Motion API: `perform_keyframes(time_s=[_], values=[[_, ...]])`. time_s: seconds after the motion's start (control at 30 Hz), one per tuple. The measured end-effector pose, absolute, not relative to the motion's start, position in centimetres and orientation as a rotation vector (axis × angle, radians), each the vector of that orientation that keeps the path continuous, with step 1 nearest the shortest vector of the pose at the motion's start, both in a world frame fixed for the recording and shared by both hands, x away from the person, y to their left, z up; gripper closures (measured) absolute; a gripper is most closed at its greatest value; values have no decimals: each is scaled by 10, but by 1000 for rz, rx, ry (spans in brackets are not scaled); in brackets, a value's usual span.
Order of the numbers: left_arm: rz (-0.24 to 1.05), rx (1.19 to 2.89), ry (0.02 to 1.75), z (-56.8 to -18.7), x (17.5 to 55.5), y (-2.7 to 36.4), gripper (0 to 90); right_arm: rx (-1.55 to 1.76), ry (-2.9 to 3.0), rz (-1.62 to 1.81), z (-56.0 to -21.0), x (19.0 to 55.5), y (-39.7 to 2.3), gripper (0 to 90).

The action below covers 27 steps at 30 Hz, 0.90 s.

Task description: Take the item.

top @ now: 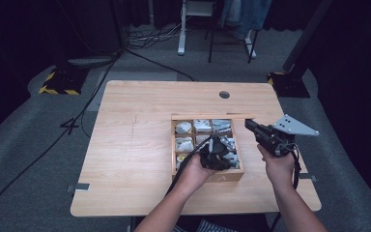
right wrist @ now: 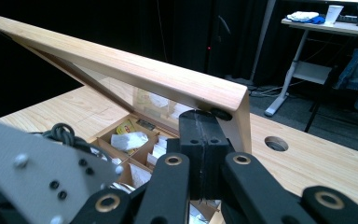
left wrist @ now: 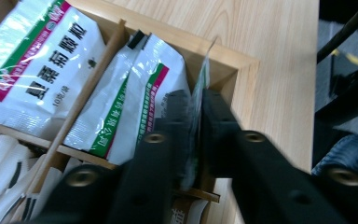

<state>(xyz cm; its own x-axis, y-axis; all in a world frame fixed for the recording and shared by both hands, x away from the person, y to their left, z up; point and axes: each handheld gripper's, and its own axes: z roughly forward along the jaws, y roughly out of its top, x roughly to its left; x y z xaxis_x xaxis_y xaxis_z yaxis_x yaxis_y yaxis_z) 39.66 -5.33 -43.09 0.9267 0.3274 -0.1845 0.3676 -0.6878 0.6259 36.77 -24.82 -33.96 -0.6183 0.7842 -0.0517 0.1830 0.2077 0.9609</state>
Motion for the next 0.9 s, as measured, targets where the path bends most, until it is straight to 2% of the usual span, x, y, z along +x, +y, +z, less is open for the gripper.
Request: perform_keyframes(time_s=[0.07,0.47,0.9], values=[[-72,2388,488,-431,396,-54,867,894,1940,1430,-340,368,-248,900],[-77,2388,452,-428,395,-53,892,898,1941,1434,-340,368,-248,900],[-35,2285,420,-402,390,-41,895,904,1941,1436,-340,368,-248,900]])
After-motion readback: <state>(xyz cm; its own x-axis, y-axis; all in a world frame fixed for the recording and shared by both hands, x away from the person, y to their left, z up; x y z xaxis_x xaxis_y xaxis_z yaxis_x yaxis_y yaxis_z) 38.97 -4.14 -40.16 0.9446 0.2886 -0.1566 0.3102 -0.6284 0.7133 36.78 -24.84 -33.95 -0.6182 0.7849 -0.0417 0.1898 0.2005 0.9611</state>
